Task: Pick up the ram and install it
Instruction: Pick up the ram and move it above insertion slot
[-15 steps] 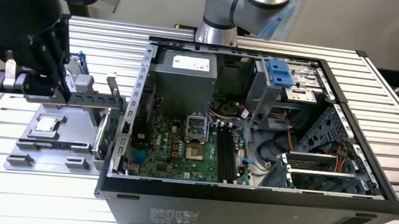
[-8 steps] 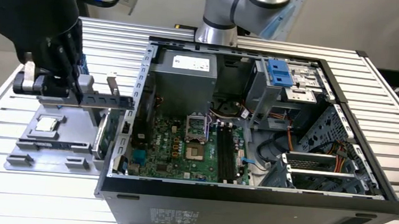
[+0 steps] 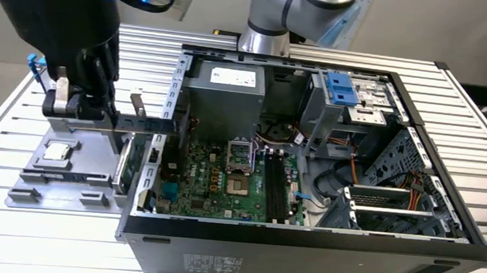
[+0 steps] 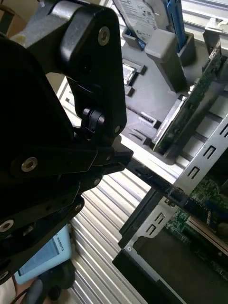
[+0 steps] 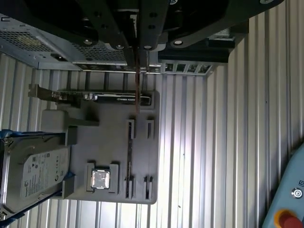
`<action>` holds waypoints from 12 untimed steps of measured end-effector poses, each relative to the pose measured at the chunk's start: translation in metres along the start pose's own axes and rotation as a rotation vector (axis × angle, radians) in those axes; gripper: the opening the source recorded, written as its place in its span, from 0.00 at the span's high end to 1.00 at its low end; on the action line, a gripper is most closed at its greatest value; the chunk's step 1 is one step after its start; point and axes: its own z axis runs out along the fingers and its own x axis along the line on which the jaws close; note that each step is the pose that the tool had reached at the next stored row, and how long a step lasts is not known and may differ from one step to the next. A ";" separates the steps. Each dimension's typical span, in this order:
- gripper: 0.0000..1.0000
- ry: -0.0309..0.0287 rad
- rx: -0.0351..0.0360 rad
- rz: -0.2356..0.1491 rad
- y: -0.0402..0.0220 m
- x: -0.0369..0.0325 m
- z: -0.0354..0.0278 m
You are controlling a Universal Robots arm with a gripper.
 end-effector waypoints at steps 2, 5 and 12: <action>1.00 0.0000 -0.0005 0.000 -0.0051 0.0002 -0.0001; 1.00 -0.0001 -0.0012 0.000 -0.0124 0.0004 -0.0002; 1.00 -0.0002 -0.0029 0.000 -0.0294 0.0009 -0.0005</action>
